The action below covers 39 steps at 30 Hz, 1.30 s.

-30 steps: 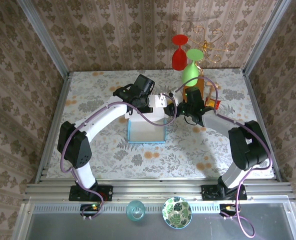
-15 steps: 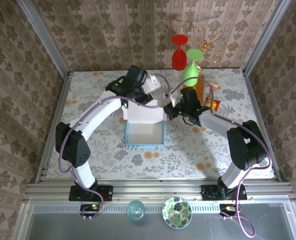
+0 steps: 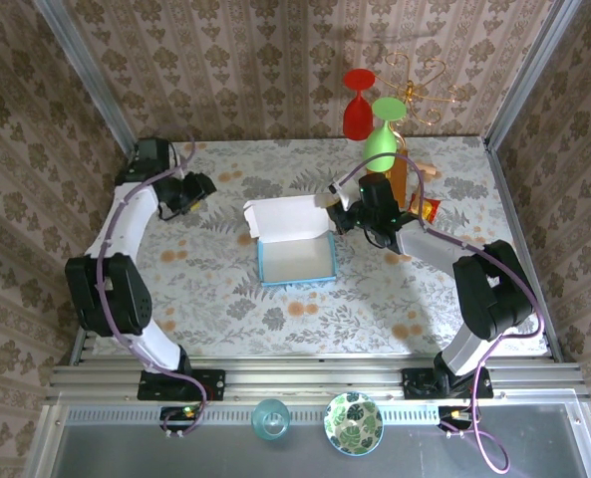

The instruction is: Fold the paper box

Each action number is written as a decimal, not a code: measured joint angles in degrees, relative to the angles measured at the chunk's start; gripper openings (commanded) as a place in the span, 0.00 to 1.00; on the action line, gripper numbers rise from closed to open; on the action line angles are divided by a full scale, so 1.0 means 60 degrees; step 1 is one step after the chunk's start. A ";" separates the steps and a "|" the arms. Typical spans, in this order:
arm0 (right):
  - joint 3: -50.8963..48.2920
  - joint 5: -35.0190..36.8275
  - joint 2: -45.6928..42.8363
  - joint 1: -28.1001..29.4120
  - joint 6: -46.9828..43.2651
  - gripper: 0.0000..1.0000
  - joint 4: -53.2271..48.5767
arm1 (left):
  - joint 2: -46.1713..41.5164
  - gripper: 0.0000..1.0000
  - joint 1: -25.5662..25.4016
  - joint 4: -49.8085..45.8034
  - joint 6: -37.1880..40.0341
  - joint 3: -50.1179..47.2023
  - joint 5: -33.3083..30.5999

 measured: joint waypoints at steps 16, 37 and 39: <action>-0.0346 0.0543 0.0000 0.0240 0.0033 0.00 0.0590 | 0.0484 0.46 -0.1315 0.2816 -0.5934 -0.1606 0.1260; -0.0477 0.1854 0.0004 0.0845 0.0645 0.00 0.1129 | 0.0149 0.45 -0.1814 0.4277 -0.8619 -0.2765 0.1574; -0.0521 0.2036 0.0011 0.0896 0.0765 0.00 0.1239 | 0.0138 0.45 -0.1825 0.4448 -0.8823 -0.2827 0.1574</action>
